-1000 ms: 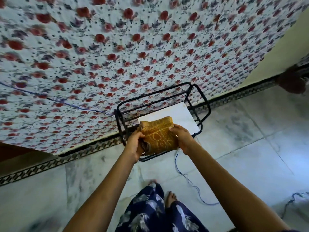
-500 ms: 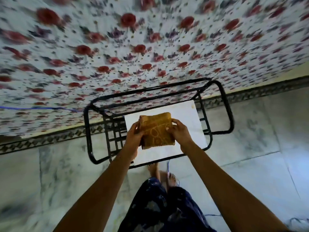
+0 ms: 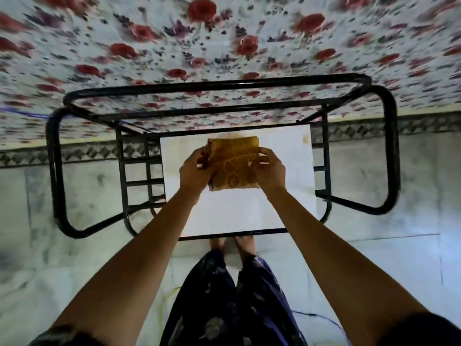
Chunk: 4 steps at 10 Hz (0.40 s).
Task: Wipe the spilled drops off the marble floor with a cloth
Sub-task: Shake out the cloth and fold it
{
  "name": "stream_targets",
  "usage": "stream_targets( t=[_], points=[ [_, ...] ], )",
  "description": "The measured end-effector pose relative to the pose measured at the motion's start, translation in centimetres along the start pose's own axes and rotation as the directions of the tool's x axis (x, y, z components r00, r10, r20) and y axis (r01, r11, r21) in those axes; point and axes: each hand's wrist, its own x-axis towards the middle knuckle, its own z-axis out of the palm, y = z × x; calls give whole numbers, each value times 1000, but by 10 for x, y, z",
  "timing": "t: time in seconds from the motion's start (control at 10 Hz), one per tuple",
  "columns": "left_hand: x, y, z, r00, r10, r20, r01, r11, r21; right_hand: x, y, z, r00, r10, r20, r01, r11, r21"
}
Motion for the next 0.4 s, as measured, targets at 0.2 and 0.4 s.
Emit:
stream_targets(
  t=[0.2, 0.4],
  points=[
    [-21, 12, -4, 995, -67, -71, 71, 996, 59, -23, -9, -26, 994, 25, 106, -13, 993, -115],
    [-103, 65, -30, 961, 277, 17, -257, 863, 435, -102, -58, -75, 963, -258, 71, 267, 901, -341]
  ],
)
